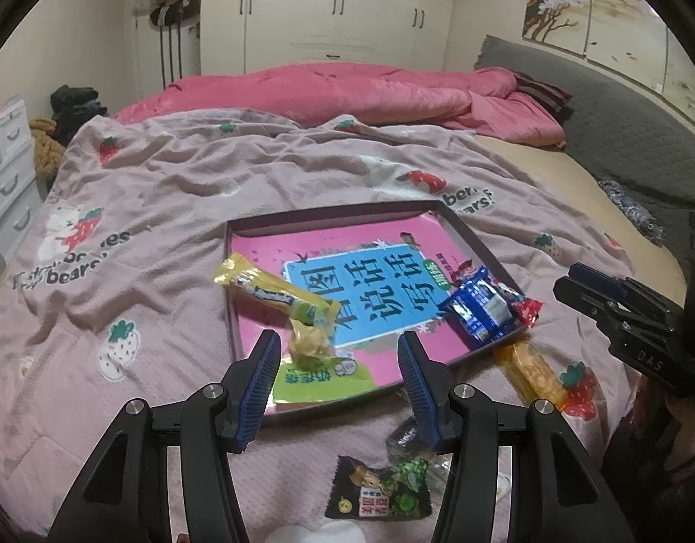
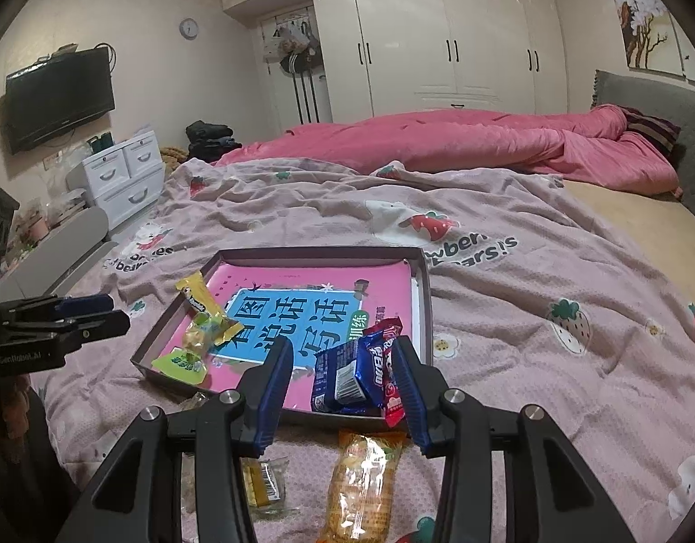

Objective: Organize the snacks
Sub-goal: 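Move both tools back from the tray toward the loose snacks, then grasp the clear cookie packet with the left tool while the right tool grasps the orange bread packet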

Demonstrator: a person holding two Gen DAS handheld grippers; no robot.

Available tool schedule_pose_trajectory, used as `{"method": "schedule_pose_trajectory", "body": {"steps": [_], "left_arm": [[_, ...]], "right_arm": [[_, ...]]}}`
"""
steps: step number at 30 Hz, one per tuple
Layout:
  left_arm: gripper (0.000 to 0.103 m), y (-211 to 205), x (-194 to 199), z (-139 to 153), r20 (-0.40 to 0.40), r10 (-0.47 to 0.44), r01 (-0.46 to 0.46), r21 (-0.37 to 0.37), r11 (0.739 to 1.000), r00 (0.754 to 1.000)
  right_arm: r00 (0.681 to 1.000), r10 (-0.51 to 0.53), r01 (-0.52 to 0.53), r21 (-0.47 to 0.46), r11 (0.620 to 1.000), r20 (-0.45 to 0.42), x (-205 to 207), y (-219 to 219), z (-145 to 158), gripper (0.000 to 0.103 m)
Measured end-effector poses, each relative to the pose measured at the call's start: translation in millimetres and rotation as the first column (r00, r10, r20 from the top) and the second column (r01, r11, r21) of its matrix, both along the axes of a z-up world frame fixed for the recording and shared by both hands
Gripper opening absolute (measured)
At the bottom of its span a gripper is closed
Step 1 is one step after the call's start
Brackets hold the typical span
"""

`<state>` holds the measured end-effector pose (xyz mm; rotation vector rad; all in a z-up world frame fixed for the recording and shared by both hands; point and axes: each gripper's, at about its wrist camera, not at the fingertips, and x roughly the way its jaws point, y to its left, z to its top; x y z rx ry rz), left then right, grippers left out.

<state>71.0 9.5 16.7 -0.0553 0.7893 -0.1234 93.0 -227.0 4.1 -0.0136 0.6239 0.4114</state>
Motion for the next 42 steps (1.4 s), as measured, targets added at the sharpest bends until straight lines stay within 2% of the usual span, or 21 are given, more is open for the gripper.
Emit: {"method": "schedule_pose_trajectory", "body": {"steps": [14,25,31,42], "left_arm": [[0.058,-29,-7,-18,-0.074,-0.102,0.1,-0.032,0.994,0.992],[0.058,-49,-10,-36,-0.136,-0.172,0.163,-0.078,0.984,0.976],[0.058,-53,-6,-48,-0.178,-0.19,0.172,-0.112,0.979,0.965],[0.058,-50,7,-56,-0.211,-0.184,0.152,-0.157,0.976,0.96]], "right_arm": [[0.996,-0.003,-0.002,-0.052,0.999,-0.094,-16,3,-15,0.045],[0.986,-0.01,0.0,-0.058,0.998,-0.165,-21,2,-27,0.045],[0.972,-0.032,0.011,-0.095,0.995,-0.231,-17,3,-43,0.045],[0.947,-0.054,0.014,-0.125,0.992,-0.316,-5,5,-67,0.045]]}}
